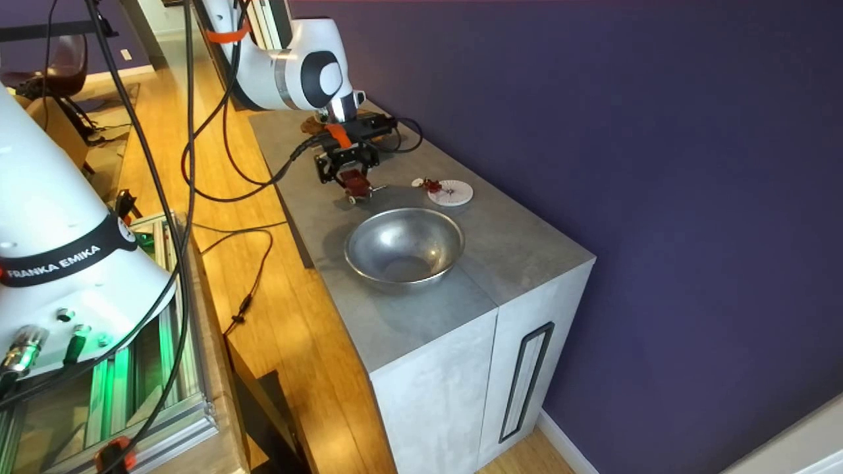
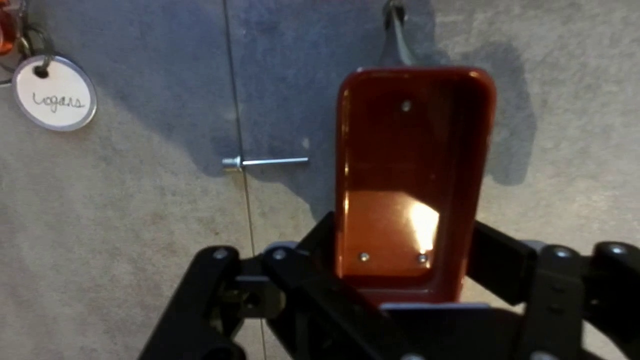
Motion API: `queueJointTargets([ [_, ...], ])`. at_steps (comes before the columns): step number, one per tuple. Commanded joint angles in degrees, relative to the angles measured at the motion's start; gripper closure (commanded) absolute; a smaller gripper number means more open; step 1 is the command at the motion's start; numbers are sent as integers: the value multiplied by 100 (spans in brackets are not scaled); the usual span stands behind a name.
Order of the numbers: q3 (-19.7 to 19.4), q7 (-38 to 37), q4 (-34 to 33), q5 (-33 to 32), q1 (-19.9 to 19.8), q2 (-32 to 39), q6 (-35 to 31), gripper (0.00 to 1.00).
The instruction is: Pick up the red cart on the table and move it back at forth three times on the table surface before placing it down
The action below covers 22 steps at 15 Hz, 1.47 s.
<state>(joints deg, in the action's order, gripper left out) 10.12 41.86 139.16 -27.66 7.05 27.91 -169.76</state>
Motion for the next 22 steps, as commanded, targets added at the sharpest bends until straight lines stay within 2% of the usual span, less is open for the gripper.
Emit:
queueJointTargets([
  [1,303,258,-125,143,-162,377,146,69],
  [5,918,573,-161,460,-411,439,365,69],
  [8,1130,602,-259,720,-361,491,639,69],
  [10,1054,487,-343,776,-223,520,698,69],
  [11,894,383,-357,731,-118,490,722,69],
  [14,704,409,-325,613,-108,497,636,69],
  [22,592,640,-152,663,-439,453,659,69],
])
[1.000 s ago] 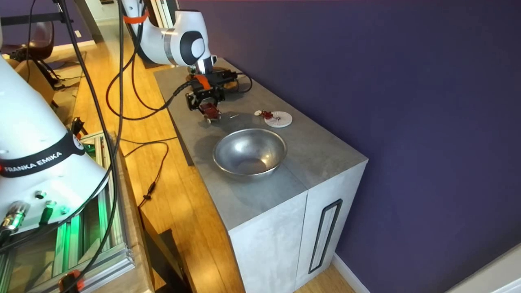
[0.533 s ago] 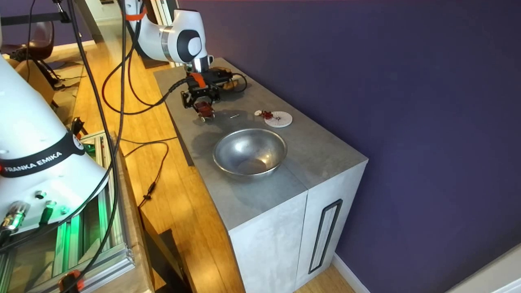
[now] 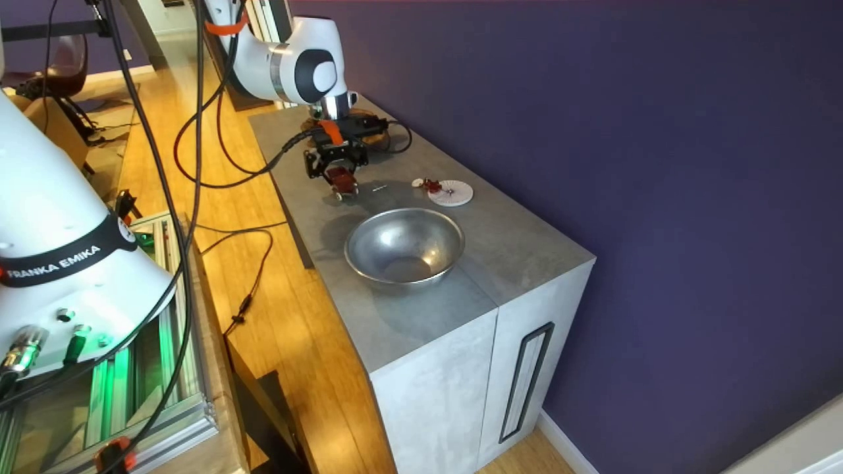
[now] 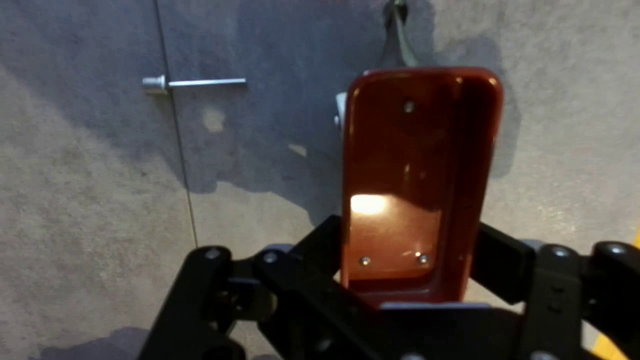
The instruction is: Pick up the red cart on the table and move it back at forth three times on the table surface before placing it down
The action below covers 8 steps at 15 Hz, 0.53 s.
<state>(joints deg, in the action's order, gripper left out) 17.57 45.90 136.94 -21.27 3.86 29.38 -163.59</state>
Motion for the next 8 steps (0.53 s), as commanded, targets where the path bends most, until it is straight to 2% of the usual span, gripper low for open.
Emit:
queueJointTargets([
  [1,-167,250,110,25,-157,277,42,69],
  [8,-365,425,419,-9,-391,40,128,69],
])
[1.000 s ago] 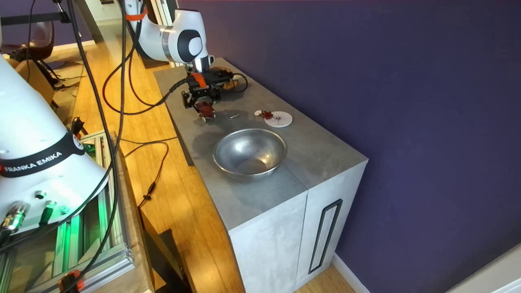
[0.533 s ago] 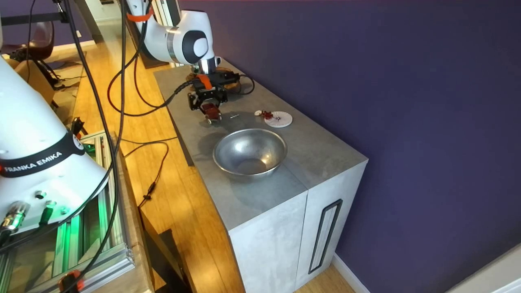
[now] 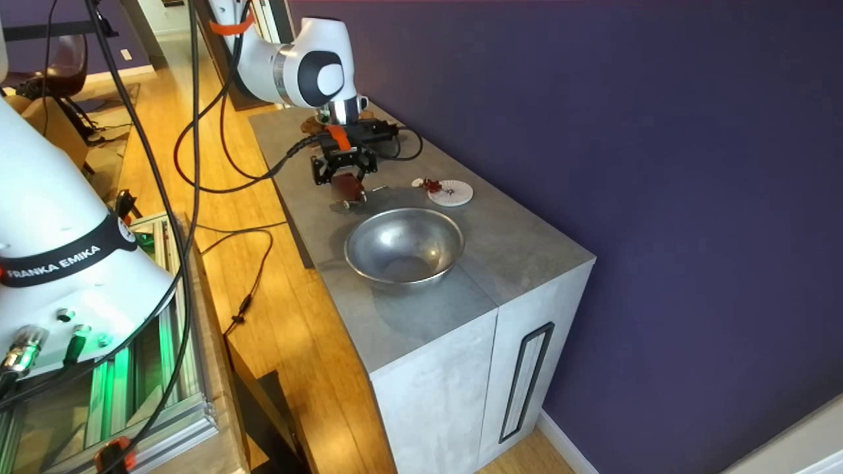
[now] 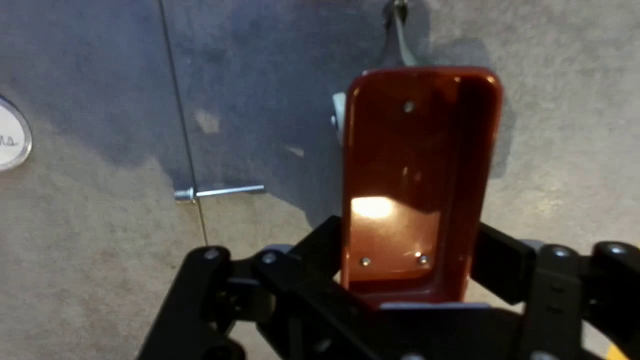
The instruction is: Pick up the red cart on the table and move it back at forth three times on the table surface before placing it down
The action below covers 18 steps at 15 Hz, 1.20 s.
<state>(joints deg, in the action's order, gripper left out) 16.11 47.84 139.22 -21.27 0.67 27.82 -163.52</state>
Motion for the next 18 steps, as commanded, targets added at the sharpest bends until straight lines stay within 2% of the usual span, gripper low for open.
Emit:
queueJointTargets([
  [1,-294,226,213,-36,-47,174,156,69],
  [4,-385,267,271,-23,-43,134,140,69],
  [7,-212,396,225,117,-122,205,76,69],
  [11,104,613,172,338,-190,253,44,69],
  [15,666,944,179,780,-366,304,55,69],
  [18,876,939,111,959,-278,333,116,69],
])
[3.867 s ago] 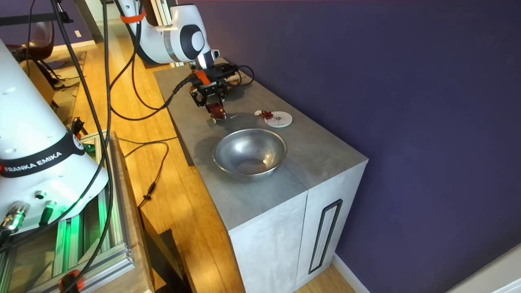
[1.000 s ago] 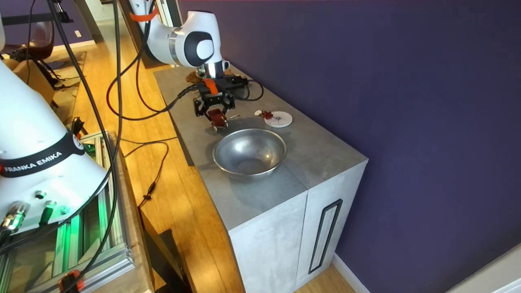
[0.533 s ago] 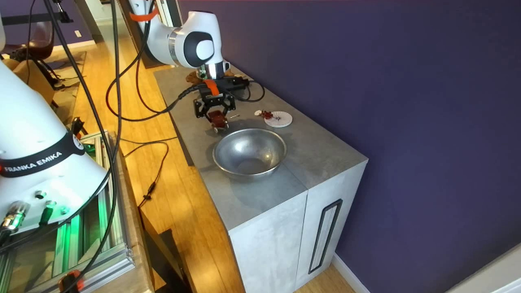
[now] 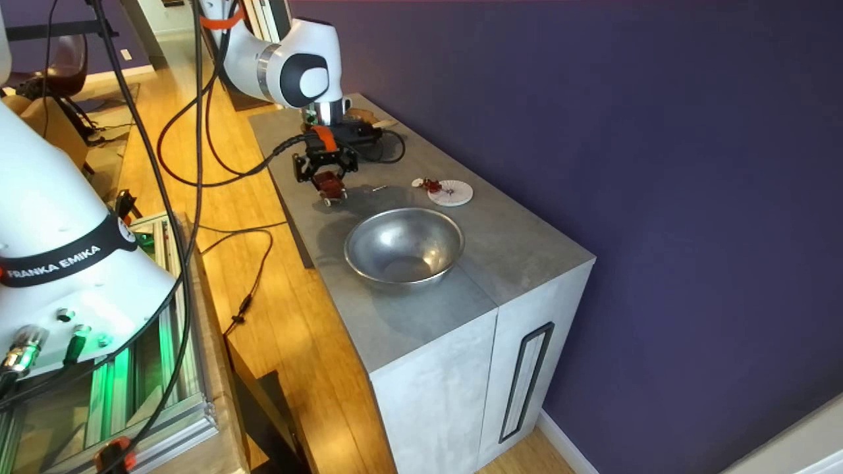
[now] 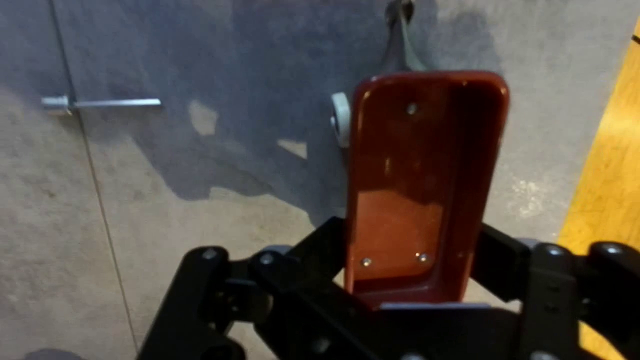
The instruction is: Pick up the red cart on the table and move it back at forth three times on the table surface before placing it down
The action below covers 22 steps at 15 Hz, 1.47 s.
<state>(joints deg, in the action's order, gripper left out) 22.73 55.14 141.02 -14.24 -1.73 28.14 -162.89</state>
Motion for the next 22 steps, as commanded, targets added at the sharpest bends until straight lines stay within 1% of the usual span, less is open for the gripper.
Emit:
queueJointTargets([
  [1,277,226,-88,270,-26,323,13,69],
  [3,301,181,-170,229,59,381,15,69],
  [6,115,74,-267,98,252,404,93,69],
  [8,-24,63,-232,42,289,376,127,69],
  [15,-285,264,-27,22,-4,336,36,69],
  [22,-433,877,163,36,-415,311,-109,69],
])
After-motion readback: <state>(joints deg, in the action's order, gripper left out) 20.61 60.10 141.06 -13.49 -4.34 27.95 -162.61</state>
